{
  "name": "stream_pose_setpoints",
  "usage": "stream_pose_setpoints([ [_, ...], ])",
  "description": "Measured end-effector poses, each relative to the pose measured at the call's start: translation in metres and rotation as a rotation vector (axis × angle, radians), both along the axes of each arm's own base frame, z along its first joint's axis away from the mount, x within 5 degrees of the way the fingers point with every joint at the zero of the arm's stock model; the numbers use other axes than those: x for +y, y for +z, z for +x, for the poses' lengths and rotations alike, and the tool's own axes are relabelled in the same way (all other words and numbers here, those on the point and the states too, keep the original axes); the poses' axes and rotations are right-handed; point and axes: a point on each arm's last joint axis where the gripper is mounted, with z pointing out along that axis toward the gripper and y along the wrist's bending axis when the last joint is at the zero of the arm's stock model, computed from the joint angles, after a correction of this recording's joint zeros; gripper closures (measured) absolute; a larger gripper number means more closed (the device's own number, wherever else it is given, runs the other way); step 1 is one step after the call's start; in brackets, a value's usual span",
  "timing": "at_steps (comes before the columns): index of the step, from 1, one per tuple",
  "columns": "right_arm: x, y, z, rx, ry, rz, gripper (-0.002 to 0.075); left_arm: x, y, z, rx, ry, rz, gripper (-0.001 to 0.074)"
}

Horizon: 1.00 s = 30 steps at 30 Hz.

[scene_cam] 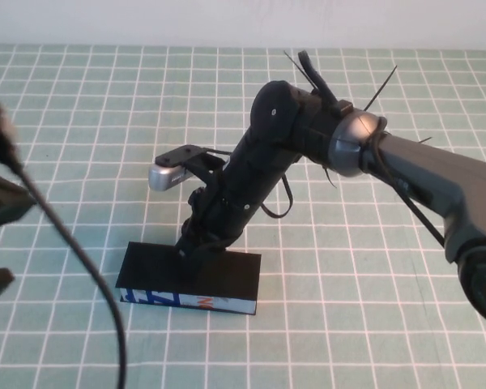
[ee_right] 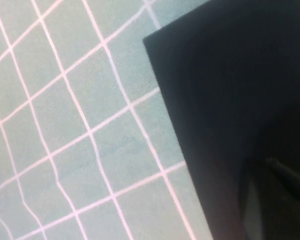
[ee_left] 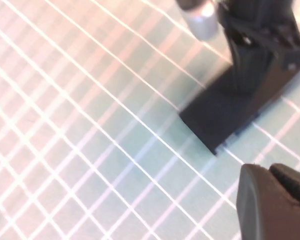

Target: Return glasses to glasses case

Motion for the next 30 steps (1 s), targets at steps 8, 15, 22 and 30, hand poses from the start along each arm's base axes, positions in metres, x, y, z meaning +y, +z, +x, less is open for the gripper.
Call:
stream_pose_setpoints([
  [8, -0.04, 0.091, 0.001, -0.214, -0.102, 0.013, 0.0737, 0.044, -0.002, -0.054, -0.211, 0.204, -0.098, 0.0736],
  [15, -0.108, 0.224, -0.036, -0.654, -0.342, 0.028, 0.0737, 0.064, -0.056, -0.086, -0.231, 0.342, -0.231, 0.0736],
  [22, -0.176, 0.327, -0.13, -0.923, -0.488, 0.209, 0.0737, 0.069, -0.086, -0.102, -0.327, 0.383, -0.469, 0.0736],
  [30, -0.252, 0.305, -0.242, -1.096, -0.589, 0.38, 0.0737, 0.062, -0.111, -0.101, -0.28, 0.369, -0.554, 0.0736],
])
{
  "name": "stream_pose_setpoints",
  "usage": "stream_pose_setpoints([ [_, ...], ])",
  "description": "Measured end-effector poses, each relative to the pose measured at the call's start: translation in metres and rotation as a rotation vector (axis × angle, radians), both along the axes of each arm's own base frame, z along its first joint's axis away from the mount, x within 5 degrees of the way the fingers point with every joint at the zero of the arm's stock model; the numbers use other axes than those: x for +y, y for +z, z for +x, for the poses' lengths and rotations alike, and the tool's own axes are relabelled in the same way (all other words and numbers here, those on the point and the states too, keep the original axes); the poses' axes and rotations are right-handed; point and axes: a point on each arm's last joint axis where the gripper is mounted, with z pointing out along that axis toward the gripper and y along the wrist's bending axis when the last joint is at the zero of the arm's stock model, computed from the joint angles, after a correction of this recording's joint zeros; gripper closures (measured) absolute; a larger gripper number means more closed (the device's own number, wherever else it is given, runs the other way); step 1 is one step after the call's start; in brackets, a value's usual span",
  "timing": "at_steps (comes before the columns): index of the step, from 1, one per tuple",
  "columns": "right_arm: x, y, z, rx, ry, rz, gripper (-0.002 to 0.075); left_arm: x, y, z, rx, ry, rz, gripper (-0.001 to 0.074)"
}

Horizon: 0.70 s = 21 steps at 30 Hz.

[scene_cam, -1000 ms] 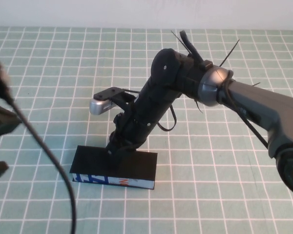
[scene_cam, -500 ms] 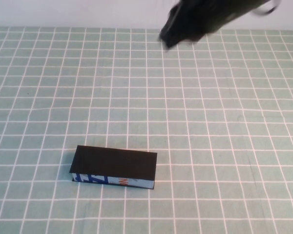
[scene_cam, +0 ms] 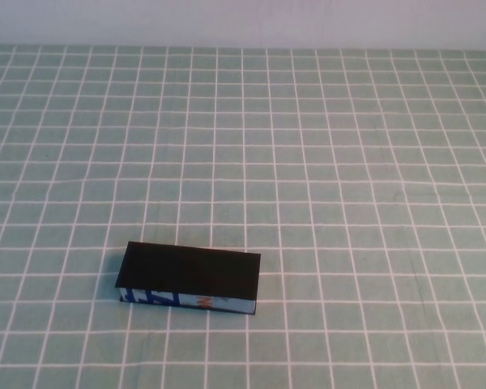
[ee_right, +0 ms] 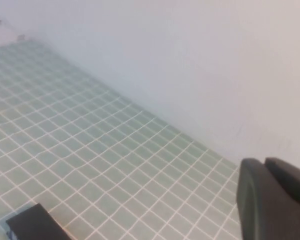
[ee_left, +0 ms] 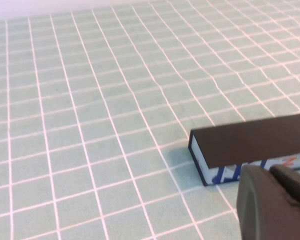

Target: Return glasses to glasses case

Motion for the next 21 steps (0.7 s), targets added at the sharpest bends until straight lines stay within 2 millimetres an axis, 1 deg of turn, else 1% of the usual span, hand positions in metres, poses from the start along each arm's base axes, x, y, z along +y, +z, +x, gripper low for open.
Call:
stream_pose_setpoints([
  [2, -0.017, -0.027, -0.024, -0.049, -0.013, 0.029, 0.0737, -0.001, -0.004, 0.001, 0.01, -0.002, 0.0, 0.0736],
  [4, -0.033, -0.063, -0.048, -0.091, -0.028, 0.071, 0.0737, -0.001, -0.006, 0.001, 0.011, -0.003, -0.003, 0.0736],
  [5, -0.038, -0.085, -0.053, -0.087, -0.042, 0.073, 0.0737, -0.001, -0.006, 0.001, 0.012, -0.003, -0.005, 0.0736],
  [7, -0.05, -0.123, -0.069, -0.057, -0.07, 0.137, 0.0737, -0.002, -0.005, 0.001, 0.005, -0.005, -0.009, 0.0736],
  [8, -0.055, -0.136, -0.076, -0.055, -0.081, 0.164, 0.0737, -0.002, -0.005, 0.001, 0.003, -0.005, -0.01, 0.0736],
  [10, -0.064, -0.164, -0.084, -0.018, -0.117, 0.183, 0.0737, -0.002, -0.005, 0.002, 0.0, -0.006, -0.012, 0.0736],
  [12, -0.07, -0.182, -0.088, 0.023, -0.153, 0.184, 0.0737, -0.002, -0.005, 0.002, 0.001, -0.005, -0.014, 0.0736],
  [14, -0.073, -0.193, -0.09, 0.057, -0.183, 0.169, 0.0737, -0.002, -0.005, 0.002, 0.002, -0.004, -0.017, 0.0736],
  [18, -0.075, -0.202, -0.09, 0.092, -0.201, 0.13, 0.0737, -0.002, -0.004, 0.002, 0.006, 0.002, -0.034, 0.0736],
  [21, -0.075, -0.202, -0.09, 0.091, -0.202, 0.125, 0.0737, -0.002, -0.004, 0.002, 0.008, 0.005, -0.039, 0.0736],
])
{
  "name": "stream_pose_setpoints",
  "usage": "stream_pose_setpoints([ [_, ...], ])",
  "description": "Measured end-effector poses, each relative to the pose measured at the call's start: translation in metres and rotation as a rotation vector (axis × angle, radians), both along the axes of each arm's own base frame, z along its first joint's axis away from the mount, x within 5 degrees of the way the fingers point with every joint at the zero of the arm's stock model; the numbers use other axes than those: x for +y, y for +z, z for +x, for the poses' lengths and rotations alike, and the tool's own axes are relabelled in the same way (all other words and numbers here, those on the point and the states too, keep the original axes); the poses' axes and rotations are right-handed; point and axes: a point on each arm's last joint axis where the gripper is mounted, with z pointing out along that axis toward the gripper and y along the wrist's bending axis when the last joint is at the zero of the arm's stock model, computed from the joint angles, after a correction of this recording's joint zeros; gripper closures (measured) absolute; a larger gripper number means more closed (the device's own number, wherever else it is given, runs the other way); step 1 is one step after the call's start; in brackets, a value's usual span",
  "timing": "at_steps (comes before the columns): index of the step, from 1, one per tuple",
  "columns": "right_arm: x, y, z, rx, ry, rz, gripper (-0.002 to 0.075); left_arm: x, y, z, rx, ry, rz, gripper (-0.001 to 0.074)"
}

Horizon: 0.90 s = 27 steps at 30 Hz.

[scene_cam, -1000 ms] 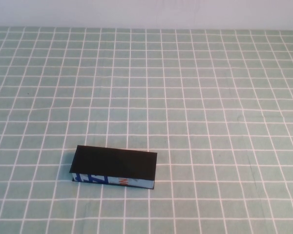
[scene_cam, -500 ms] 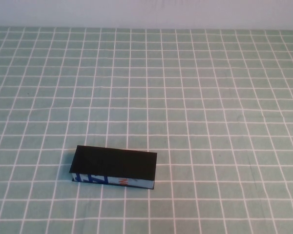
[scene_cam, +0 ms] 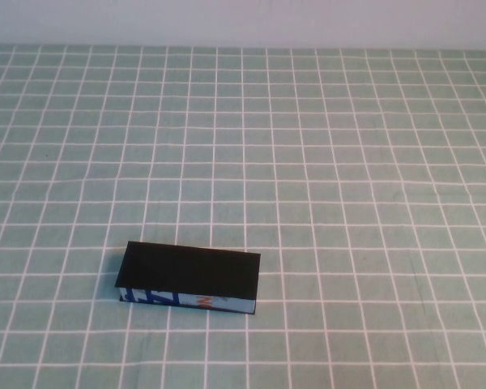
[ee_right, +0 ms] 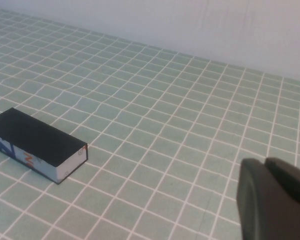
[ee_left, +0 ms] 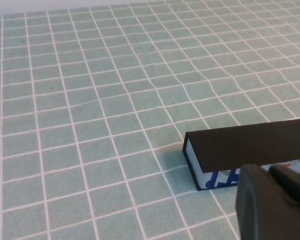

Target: Return glasses to glasses case

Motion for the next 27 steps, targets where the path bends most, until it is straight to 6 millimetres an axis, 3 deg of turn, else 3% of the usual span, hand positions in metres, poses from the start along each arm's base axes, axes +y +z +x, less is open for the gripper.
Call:
stream_pose_setpoints([
  [16, 0.001, -0.007, 0.002, 0.03, -0.002, -0.017, 0.0737, 0.0, -0.001, 0.0, -0.002, 0.001, -0.005, 0.0736],
  [27, 0.001, -0.008, 0.002, 0.04, -0.002, -0.021, 0.0737, 0.001, -0.038, 0.007, -0.01, 0.071, 0.015, 0.0736],
])
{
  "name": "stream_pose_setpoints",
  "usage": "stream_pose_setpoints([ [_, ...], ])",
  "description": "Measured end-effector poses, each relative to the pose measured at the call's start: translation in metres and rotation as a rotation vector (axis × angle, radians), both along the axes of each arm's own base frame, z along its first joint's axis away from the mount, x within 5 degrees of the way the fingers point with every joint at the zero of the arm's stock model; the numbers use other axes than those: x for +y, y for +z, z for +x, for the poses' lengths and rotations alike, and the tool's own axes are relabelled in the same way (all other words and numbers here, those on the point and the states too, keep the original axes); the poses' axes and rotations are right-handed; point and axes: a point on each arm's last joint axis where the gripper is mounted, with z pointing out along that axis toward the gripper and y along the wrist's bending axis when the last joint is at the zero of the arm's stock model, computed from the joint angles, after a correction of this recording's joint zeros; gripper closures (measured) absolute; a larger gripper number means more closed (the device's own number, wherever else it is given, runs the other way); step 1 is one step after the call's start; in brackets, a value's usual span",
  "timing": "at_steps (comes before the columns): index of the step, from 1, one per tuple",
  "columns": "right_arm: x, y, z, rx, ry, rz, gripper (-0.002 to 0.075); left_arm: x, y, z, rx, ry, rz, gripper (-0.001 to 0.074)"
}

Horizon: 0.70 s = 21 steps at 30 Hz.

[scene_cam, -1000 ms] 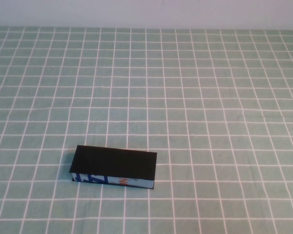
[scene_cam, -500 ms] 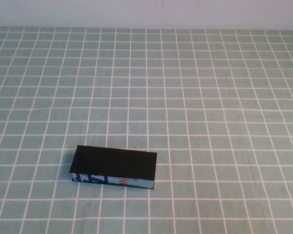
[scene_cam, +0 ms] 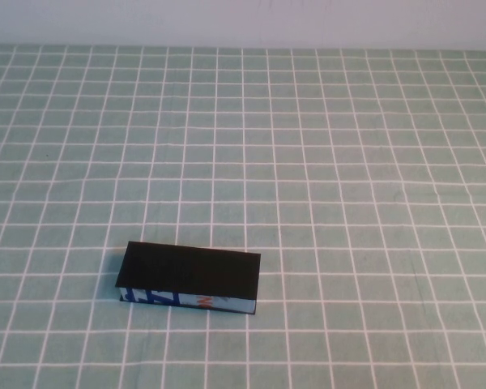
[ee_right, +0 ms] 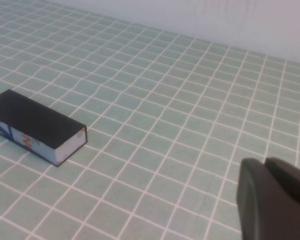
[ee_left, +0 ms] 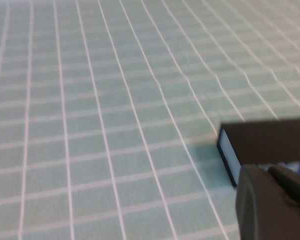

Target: Return glasses to glasses case

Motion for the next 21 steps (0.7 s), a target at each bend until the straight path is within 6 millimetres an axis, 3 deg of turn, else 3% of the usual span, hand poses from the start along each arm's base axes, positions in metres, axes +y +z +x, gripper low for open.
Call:
stream_pose_setpoints([
  [4, 0.0, 0.0, 0.0, 0.003, 0.001, 0.0, 0.0737, 0.0, -0.012, 0.006, -0.108, 0.041, -0.034, 0.0736],
  [11, 0.0, 0.0, 0.0, 0.004, 0.0, 0.0, 0.0737, 0.005, -0.033, -0.002, -0.177, 0.1, -0.077, 0.0736],
  [17, 0.0, 0.0, 0.0, 0.004, 0.0, 0.0, 0.0737, 0.008, -0.061, -0.004, -0.067, 0.158, -0.076, 0.0736],
  [21, 0.0, 0.0, 0.0, 0.004, -0.001, 0.0, 0.0737, 0.009, -0.066, -0.005, -0.015, 0.182, -0.072, 0.0736],
])
